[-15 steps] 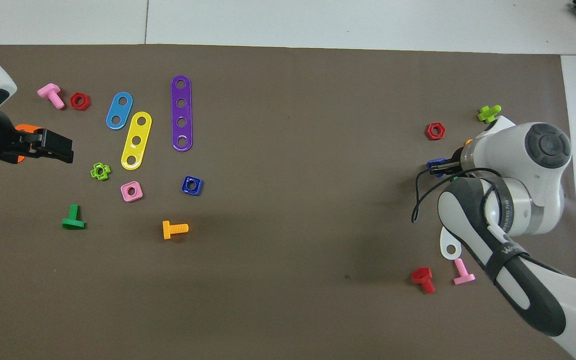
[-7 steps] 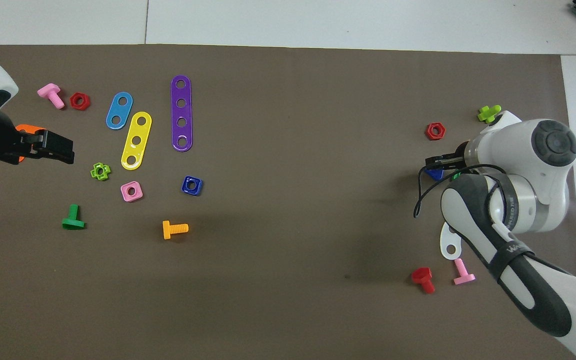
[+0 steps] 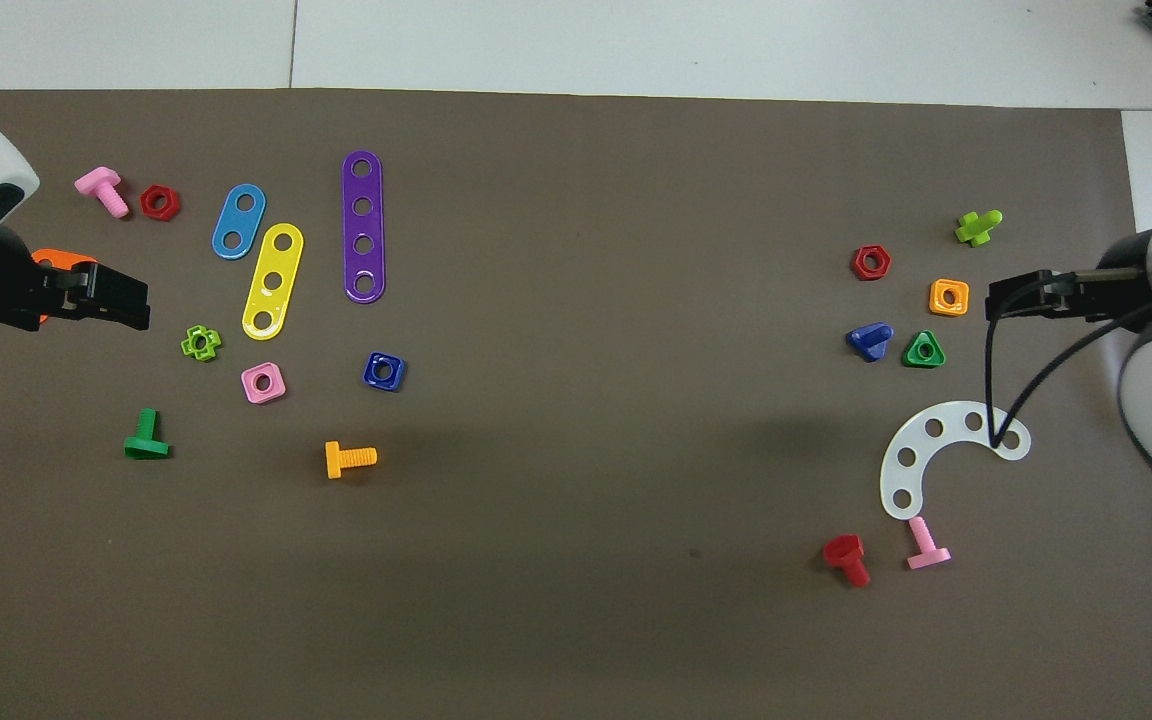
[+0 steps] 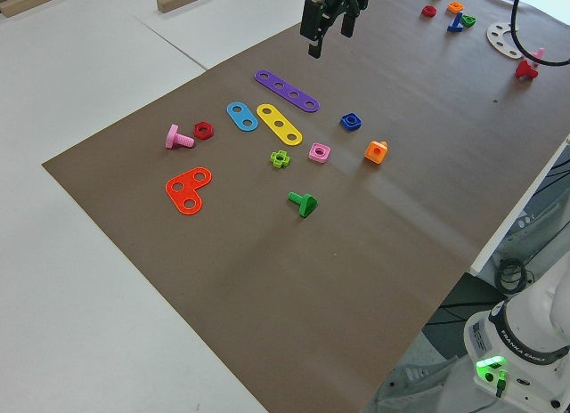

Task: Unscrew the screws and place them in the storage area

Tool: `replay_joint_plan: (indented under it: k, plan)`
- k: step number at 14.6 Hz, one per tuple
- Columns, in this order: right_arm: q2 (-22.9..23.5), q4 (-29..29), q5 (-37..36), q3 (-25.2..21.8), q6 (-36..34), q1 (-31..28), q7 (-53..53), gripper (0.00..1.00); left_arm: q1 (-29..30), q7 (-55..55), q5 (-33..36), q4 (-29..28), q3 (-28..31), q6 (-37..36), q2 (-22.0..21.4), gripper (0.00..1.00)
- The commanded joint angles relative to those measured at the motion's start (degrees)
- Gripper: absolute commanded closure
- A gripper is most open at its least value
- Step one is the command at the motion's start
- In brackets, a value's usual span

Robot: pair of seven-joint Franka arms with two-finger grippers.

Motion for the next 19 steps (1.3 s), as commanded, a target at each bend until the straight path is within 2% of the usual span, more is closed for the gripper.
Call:
replay_joint_plan:
  k: [1,2,12,16,19]
  plan:
    - [-3.7,3.03,0.34,-1.01,-7.5,-1.19,1.45,0.0,-0.16,0.0,1.54,-4.21,0.14,3.15,-2.97,0.0]
    - [-3.62,4.62,0.17,-1.36,-10.14,-1.2,2.06,0.0,-0.24,-0.09,1.54,-4.22,0.14,3.15,-2.97,0.0]
    - [-4.06,3.22,0.16,-0.92,-10.26,-0.49,2.42,0.0,-0.51,-0.09,1.54,-2.46,0.14,0.51,-2.35,0.0]
    - [-3.53,4.19,-0.01,-1.01,-13.58,0.12,2.51,0.0,-0.51,-0.18,1.54,0.88,0.14,-3.78,-2.0,0.0]
    - [-3.62,4.19,-0.01,-4.17,-15.0,3.37,2.59,0.0,-0.51,-0.09,1.36,0.44,0.14,-3.27,-2.18,0.0]
